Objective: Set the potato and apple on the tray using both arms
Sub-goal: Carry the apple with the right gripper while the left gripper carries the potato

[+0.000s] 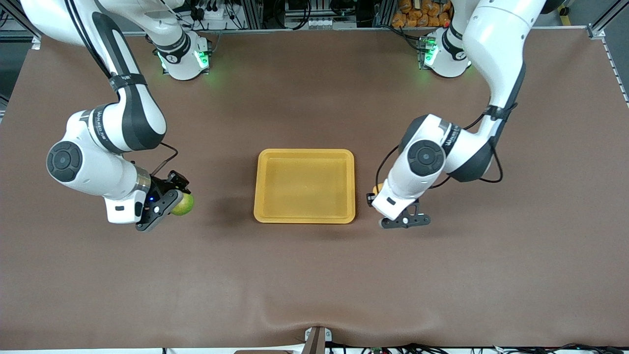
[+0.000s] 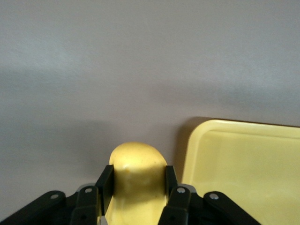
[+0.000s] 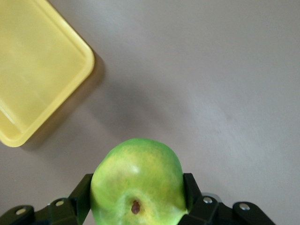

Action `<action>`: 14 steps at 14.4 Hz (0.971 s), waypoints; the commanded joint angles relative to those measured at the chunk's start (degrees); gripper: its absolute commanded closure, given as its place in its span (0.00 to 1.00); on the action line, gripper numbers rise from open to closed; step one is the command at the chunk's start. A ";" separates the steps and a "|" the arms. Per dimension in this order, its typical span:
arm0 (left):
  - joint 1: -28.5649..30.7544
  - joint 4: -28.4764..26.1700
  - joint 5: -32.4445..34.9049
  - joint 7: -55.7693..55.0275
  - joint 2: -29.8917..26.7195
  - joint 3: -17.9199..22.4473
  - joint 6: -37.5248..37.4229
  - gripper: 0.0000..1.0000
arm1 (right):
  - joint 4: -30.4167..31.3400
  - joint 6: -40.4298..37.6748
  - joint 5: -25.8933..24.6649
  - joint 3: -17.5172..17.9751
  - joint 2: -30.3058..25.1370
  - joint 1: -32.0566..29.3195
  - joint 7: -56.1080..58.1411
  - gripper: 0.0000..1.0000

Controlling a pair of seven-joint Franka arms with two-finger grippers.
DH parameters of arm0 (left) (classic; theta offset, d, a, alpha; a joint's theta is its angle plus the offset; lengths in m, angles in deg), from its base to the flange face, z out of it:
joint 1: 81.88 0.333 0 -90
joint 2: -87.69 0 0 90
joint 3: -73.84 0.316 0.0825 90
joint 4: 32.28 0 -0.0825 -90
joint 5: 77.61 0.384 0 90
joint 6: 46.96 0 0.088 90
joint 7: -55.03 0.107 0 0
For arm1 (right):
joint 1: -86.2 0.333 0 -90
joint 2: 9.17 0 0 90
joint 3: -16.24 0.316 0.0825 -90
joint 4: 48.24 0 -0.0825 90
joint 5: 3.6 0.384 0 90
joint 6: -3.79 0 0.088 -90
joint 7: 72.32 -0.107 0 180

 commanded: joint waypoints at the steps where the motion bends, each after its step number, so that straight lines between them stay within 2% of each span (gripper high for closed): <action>1: -3.57 4.04 0.23 -4.47 2.11 0.94 -1.31 1.00 | -1.54 -0.50 5.26 -0.19 0.09 -0.60 10.86 1.00; 3: -4.54 4.13 0.14 -4.83 2.38 0.94 -1.31 1.00 | -2.50 -0.50 8.61 -0.19 0.79 -0.61 17.47 1.00; 8: -7.09 5.00 0.14 -5.01 4.22 0.94 -0.61 1.00 | -3.65 -0.93 8.80 -0.11 1.85 3.51 29.87 1.00; 12: -9.46 5.88 0.23 -7.99 5.28 1.03 -0.61 1.00 | -3.30 -0.50 8.62 -0.28 2.46 11.32 30.33 1.00; 14: -9.91 5.97 0.14 -8.52 5.98 1.03 -0.43 1.00 | -3.39 1.25 8.53 -0.28 3.78 13.27 30.24 1.00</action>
